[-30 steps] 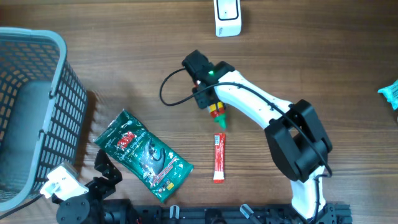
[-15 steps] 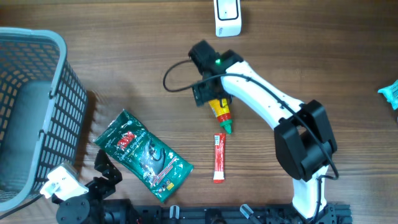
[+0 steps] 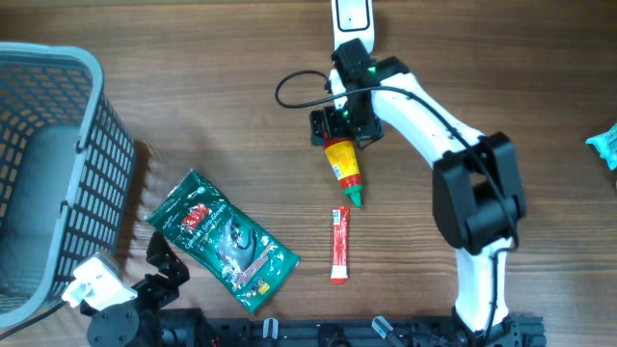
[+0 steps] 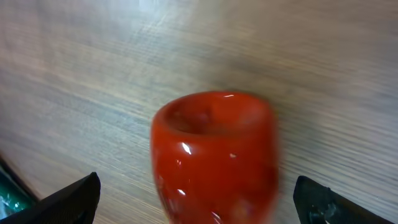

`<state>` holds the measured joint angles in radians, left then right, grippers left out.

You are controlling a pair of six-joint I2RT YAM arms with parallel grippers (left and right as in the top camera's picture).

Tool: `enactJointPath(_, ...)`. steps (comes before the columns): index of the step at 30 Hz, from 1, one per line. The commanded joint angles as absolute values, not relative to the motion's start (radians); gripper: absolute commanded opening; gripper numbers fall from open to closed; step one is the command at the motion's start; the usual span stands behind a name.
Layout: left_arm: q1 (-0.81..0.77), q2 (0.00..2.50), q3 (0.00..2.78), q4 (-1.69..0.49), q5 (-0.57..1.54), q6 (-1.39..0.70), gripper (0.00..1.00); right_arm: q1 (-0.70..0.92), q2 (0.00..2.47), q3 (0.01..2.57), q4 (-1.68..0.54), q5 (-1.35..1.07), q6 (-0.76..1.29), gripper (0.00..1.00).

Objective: Scan the item barcode

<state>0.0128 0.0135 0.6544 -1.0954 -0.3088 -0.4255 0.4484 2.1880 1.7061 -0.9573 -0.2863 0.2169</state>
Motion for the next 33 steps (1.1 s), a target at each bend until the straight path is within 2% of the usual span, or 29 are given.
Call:
enactJointPath(1, 0.006, 0.006, 0.653, -1.091, -0.304, -0.435, 1.0, 0.451, 2.234, 1.695, -0.965, -0.347, 0.186, 0.98)
enactJointPath(7, 0.006, 0.006, 0.654, -1.091, -0.304, -0.435, 1.0, 0.451, 2.235, 1.693, -0.934, -0.338, 0.186, 0.85)
enactJointPath(10, 0.006, 0.006, 0.654, -1.091, -0.304, -0.435, 1.0, 0.451, 2.243, 1.693, -0.926, -0.334, 0.186, 0.85)
enactJointPath(13, 0.006, 0.006, 0.654, -1.091, -0.304, -0.435, 1.0, 0.451, 2.298, 1.693, -0.935, -0.335, 0.194, 0.79)
enactJointPath(15, 0.006, 0.006, 0.653, -1.091, -0.304, -0.435, 1.0, 0.451, 2.32, 1.693, -0.947, -0.34, 0.221, 0.69)
enactJointPath(22, 0.006, 0.006, 0.653, -1.091, -0.304, -0.435, 1.0, 0.447, 2.326, 1.705, -1.002, -0.42, 0.193, 0.47)
enactJointPath(27, 0.006, 0.006, 0.653, -1.091, -0.304, -0.435, 1.0, 0.421, 2.316, 1.762, -1.124, -0.695, 0.009, 0.33)
enactJointPath(33, 0.006, 0.006, 0.654, -1.091, -0.304, -0.435, 1.0, 0.395, 2.21, 1.769, -1.33, -0.865, -0.183, 0.3)
